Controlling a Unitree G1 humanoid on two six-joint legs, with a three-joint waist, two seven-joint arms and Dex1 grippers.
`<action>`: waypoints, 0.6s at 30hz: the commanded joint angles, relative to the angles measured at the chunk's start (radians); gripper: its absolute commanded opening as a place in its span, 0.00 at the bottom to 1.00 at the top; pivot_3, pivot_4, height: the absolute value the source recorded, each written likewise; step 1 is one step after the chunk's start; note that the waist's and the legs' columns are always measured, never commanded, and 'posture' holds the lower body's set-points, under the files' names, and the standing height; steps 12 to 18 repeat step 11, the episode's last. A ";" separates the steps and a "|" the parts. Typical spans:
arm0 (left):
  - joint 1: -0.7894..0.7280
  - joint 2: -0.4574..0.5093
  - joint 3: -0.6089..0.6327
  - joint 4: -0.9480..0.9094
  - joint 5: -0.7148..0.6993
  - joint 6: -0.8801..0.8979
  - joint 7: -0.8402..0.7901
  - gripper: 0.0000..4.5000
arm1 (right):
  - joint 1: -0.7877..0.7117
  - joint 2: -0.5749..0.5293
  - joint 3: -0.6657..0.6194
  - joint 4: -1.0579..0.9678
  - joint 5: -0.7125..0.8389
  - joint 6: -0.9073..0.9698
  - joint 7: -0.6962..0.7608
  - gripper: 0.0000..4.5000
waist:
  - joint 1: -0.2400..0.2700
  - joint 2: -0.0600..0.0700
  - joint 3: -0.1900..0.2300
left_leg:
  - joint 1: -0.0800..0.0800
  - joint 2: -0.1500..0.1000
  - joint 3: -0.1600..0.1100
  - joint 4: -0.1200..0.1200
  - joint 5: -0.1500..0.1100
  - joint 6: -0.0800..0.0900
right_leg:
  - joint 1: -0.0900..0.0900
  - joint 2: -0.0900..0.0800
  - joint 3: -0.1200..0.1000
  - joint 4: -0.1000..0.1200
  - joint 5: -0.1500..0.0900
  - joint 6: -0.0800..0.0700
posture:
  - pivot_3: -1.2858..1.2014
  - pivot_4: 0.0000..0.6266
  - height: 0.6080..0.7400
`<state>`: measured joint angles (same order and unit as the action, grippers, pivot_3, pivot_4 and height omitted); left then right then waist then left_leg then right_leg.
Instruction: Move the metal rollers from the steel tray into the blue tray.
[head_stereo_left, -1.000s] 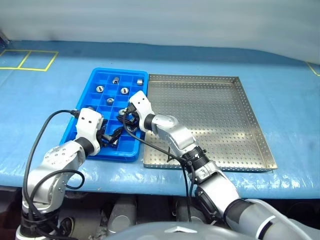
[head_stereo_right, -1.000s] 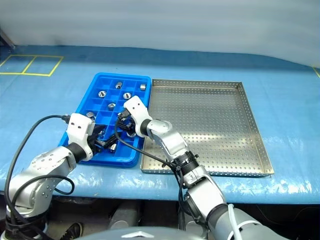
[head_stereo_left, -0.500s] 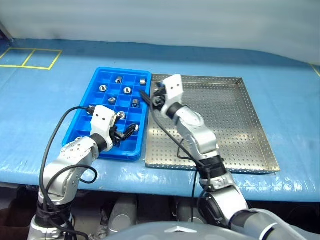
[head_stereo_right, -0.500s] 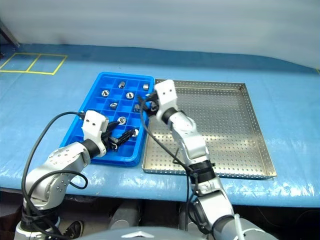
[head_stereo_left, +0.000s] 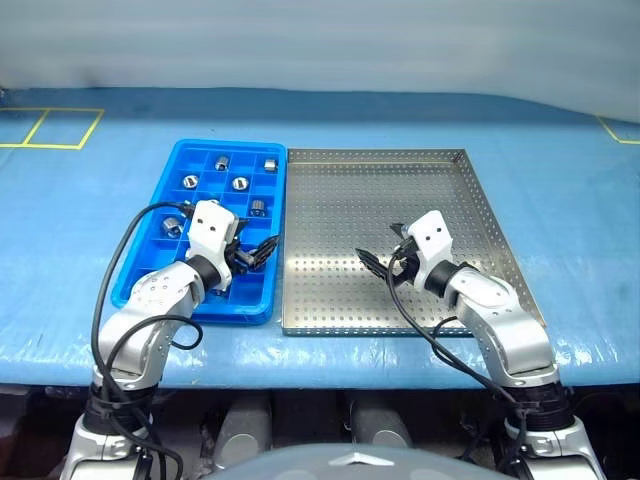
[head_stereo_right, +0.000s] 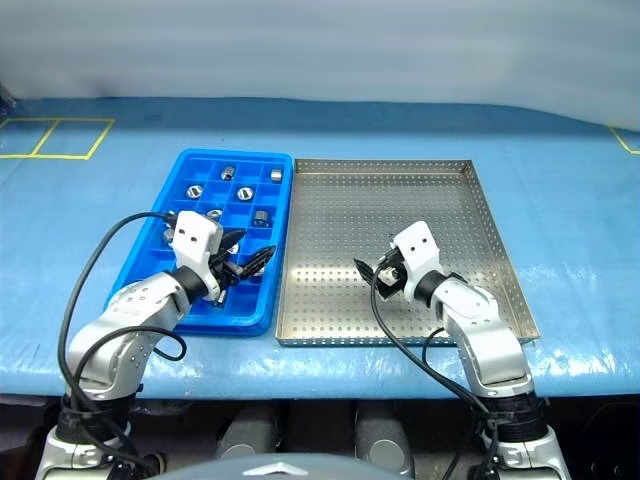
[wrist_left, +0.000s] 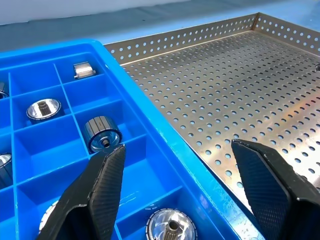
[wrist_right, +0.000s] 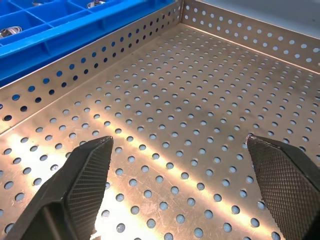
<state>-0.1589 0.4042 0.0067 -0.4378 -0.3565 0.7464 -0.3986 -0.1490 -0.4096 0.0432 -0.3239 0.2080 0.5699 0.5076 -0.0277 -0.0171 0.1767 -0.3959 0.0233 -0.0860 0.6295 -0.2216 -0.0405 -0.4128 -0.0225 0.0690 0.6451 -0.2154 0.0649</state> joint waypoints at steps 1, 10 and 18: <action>0.001 0.028 0.004 -0.022 0.002 -0.019 -0.025 0.82 | -0.004 -0.021 -0.020 -0.063 0.019 -0.006 0.014 0.99 | 0.001 0.000 0.000 | 0.000 0.000 0.000 0.000 0.000 0.000 | 0.000 0.000 0.000 0.000 0.000 0.000 | 0.54 0.24 1.00; 0.003 0.044 -0.011 -0.024 0.000 -0.007 -0.041 0.82 | -0.030 -0.010 -0.032 -0.064 0.036 0.027 -0.025 0.99 | 0.003 0.000 0.000 | 0.000 0.000 0.000 0.000 0.000 0.000 | 0.000 0.000 0.000 0.000 0.001 0.001 | 0.54 0.24 1.00; 0.000 0.041 -0.011 -0.023 -0.003 -0.002 -0.041 0.82 | -0.030 -0.008 -0.032 -0.064 0.038 0.029 -0.028 0.99 | 0.003 0.000 0.000 | 0.000 0.000 0.000 0.000 0.000 0.000 | 0.000 0.000 0.000 0.000 0.001 0.001 | 0.54 0.24 1.00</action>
